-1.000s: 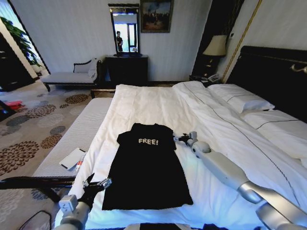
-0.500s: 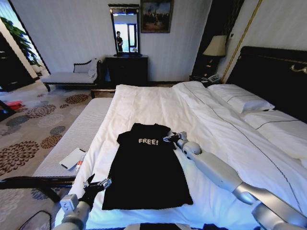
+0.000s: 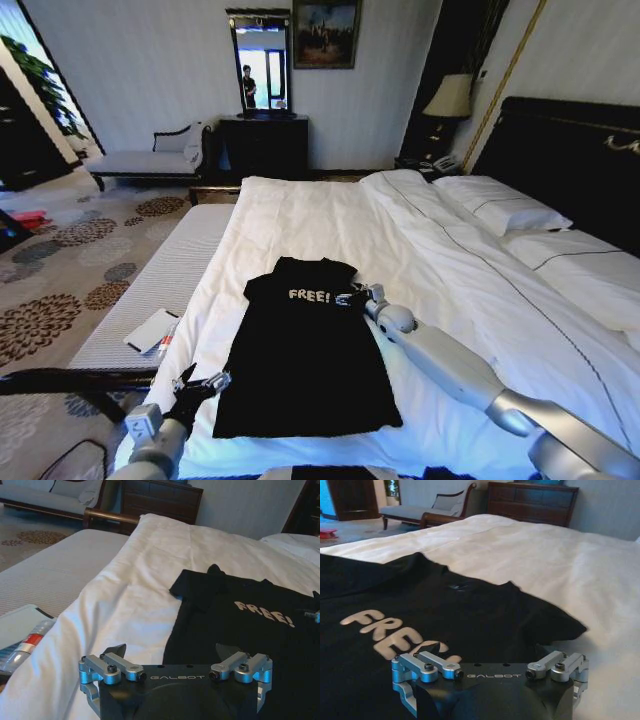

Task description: Fold the clothes on the bed.

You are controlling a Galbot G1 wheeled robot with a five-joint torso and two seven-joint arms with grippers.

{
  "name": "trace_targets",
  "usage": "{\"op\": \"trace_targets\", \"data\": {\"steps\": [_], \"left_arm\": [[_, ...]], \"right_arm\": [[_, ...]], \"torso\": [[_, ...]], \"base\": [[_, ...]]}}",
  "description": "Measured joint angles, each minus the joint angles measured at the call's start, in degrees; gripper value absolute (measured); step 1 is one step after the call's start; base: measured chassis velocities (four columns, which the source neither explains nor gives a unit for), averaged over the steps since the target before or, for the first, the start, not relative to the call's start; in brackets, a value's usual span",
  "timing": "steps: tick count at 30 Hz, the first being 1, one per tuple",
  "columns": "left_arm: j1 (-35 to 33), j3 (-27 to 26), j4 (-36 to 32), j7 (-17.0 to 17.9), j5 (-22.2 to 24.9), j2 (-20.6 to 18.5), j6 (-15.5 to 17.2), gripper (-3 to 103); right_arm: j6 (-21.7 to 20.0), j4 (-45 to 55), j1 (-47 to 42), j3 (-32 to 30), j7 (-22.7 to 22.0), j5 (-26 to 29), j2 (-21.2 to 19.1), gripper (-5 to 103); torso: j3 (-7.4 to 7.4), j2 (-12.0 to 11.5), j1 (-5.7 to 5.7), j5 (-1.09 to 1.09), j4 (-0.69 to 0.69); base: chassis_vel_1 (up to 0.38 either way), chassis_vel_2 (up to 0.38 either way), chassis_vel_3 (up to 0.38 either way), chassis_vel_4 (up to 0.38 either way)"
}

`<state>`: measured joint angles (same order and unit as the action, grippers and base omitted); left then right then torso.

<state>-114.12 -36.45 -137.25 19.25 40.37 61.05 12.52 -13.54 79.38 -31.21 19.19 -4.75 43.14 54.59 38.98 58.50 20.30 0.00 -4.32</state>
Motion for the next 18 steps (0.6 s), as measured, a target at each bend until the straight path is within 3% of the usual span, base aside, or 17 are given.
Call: {"op": "trace_targets", "data": {"steps": [10,18], "left_arm": [[-0.6,-2.4,-0.3,-0.1,1.5,0.3,0.0,100],[-0.4,-1.8,-0.2,-0.1,1.4,0.6,0.0,100]], "right_arm": [[-0.2,-4.2,1.6,3.7,-1.0,0.6,3.9,100],[-0.7,-1.9,1.1,3.9,-2.3,1.2,3.3,100]], "torso": [[0.0,0.0,0.0,0.01,0.0],[0.0,0.0,0.0,0.01,0.01]], "base": [[0.0,0.0,0.0,0.0],[0.0,0.0,0.0,0.0]]}}
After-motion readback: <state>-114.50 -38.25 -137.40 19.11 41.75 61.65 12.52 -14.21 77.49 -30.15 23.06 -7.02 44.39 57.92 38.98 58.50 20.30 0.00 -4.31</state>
